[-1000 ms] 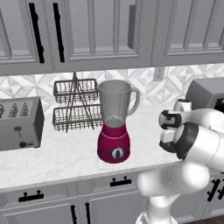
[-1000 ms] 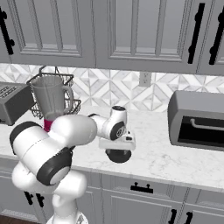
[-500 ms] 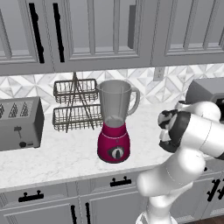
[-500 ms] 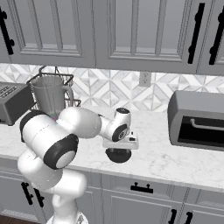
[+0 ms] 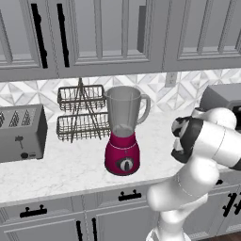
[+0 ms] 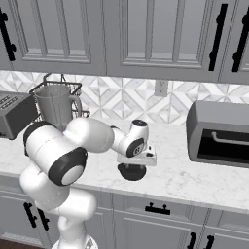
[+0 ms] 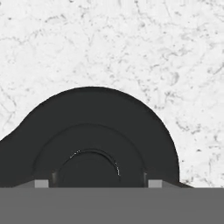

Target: Close the lid blender by securely placing the lid on top.

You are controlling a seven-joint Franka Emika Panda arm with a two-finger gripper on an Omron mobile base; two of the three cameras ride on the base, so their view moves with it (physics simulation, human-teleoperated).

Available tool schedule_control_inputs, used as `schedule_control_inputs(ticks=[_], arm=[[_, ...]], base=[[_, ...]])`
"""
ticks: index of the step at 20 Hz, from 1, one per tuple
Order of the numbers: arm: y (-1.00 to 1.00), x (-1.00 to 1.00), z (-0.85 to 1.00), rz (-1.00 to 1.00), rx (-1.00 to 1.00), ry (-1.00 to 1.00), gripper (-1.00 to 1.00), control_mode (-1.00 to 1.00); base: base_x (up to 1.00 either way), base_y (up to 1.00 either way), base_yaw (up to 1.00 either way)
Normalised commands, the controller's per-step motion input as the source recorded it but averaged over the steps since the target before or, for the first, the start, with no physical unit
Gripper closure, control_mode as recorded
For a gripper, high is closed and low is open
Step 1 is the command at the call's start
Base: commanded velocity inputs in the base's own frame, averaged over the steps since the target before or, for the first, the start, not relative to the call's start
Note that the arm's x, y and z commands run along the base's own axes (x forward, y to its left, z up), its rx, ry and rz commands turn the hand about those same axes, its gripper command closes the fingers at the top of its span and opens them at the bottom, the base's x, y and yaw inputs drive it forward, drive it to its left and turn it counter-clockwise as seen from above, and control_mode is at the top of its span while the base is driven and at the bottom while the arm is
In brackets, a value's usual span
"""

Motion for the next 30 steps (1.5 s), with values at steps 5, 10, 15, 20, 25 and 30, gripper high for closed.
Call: schedule_control_inputs(ticks=[5, 10, 15, 20, 25, 30], arm=[[0.22, -0.4, 0.32, -0.09, 0.02, 0.0, 1.0, -1.0], [0.2, -0.5, 0.94, -0.12, 0.01, -0.02, 1.0, -1.0], [0.5, -0.37, 1.0, -0.09, 0.0, -0.02, 1.0, -1.0], [0.47, -0.33, 1.0, -0.05, 0.0, -0.07, 1.0, -1.0], [0.36, -0.27, 1.0, 0.0, 0.0, -0.06, 1.0, -1.0], [0.3, -0.16, 1.0, 0.0, 0.0, -0.04, 1.0, -1.0]], base=[[0.0, 0.0, 0.0], [0.0, 0.0, 0.0], [0.0, 0.0, 0.0], [0.0, 0.0, 0.0], [0.0, 0.0, 0.0], [0.0, 0.0, 0.0]])
